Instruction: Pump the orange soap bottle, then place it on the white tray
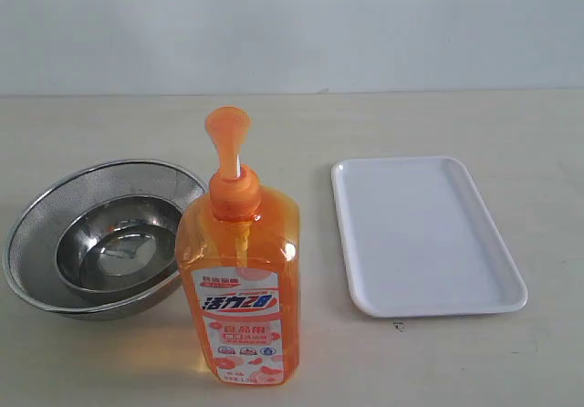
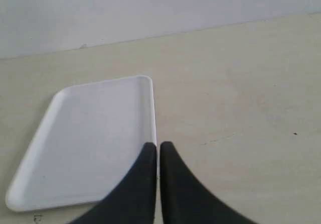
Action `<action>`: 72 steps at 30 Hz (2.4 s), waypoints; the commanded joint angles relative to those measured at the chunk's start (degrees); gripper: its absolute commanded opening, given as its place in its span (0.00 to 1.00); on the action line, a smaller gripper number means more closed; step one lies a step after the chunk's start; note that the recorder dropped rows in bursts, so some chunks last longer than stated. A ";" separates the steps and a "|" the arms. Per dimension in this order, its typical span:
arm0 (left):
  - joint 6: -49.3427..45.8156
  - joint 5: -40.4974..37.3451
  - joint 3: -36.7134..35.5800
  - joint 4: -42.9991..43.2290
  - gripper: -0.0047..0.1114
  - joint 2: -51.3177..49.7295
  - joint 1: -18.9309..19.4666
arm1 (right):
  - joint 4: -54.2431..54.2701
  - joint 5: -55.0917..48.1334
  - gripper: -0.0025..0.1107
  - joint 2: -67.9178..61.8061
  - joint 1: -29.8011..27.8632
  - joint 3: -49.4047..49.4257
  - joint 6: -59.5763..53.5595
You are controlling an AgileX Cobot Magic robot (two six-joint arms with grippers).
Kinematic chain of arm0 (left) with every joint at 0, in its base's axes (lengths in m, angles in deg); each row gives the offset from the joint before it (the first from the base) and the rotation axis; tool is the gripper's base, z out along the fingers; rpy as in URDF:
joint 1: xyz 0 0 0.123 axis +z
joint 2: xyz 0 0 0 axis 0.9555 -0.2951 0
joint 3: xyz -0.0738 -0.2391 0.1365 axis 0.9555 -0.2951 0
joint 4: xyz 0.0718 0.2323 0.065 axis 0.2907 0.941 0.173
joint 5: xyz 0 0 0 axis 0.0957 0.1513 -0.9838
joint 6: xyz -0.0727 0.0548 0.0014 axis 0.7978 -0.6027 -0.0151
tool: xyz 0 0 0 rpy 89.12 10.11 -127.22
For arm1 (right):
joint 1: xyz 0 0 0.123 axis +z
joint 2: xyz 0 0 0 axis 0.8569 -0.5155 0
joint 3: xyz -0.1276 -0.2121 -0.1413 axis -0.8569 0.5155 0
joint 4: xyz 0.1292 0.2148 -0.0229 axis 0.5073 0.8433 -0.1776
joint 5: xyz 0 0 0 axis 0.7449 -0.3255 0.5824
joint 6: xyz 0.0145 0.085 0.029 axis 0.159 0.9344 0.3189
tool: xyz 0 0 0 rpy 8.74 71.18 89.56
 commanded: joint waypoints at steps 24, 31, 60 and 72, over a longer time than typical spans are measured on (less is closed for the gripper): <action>0.58 0.32 -0.15 0.01 0.08 0.10 0.02 | -0.21 0.42 0.02 0.29 -0.39 -0.04 -0.14; 0.58 0.32 -0.15 0.01 0.08 0.10 0.02 | -0.21 0.42 0.02 0.29 -0.39 -0.04 -0.14; 0.58 0.32 -0.15 0.01 0.08 0.10 0.02 | 7.95 -0.24 0.02 0.29 -0.39 -20.82 3.00; 0.58 0.32 -0.15 0.01 0.08 0.10 0.02 | 16.67 8.36 0.02 0.29 -0.39 -20.82 3.69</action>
